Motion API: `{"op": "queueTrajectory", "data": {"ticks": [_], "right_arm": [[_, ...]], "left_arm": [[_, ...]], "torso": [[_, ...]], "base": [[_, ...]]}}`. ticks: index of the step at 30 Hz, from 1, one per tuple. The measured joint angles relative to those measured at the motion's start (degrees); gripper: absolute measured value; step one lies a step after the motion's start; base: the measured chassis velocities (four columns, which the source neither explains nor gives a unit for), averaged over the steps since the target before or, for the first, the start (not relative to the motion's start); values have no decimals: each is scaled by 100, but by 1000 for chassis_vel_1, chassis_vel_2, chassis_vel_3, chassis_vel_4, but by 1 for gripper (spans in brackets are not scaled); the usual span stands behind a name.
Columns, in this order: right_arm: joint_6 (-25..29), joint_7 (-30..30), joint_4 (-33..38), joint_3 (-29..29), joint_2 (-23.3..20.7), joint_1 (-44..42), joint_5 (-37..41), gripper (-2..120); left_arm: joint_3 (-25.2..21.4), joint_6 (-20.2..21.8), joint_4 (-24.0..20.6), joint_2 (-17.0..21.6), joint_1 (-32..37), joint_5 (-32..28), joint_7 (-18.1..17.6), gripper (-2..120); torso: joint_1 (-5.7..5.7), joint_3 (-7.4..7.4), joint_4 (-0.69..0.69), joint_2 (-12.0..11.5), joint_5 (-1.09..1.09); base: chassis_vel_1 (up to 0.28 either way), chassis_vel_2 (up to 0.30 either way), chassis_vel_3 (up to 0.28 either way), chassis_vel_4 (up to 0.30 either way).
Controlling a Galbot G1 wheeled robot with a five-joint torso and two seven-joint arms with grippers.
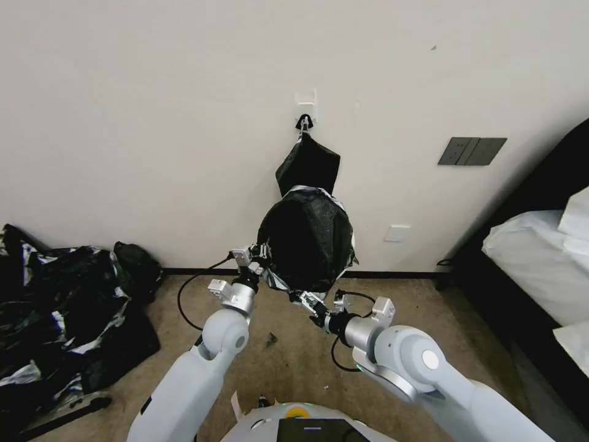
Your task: Place a trash bag onto the trash bin.
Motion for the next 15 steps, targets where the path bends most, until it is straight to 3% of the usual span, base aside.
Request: {"op": "queueTrajectory", "data": {"ticks": [6, 9, 15], "right_arm": [[0, 3, -124, 146, -11, -95, -256, 100], [2, -1, -210, 257, -55, -120, -556, 99], [4, -7, -220, 350, -137, -134, -896, 99]], "left_arm": [[-43, 240, -238, 31, 65, -699, -350, 2], [-104, 444, -403, 47, 89, -1299, -704, 2], [-187, 626, -442, 75, 101, -1721, -968, 2]], "torso": [[0, 0, 0, 0, 0], [0, 0, 0, 0, 0], [0, 0, 0, 0, 0]], "base": [[0, 0, 0, 0], [0, 0, 0, 0], [0, 0, 0, 0]]}}
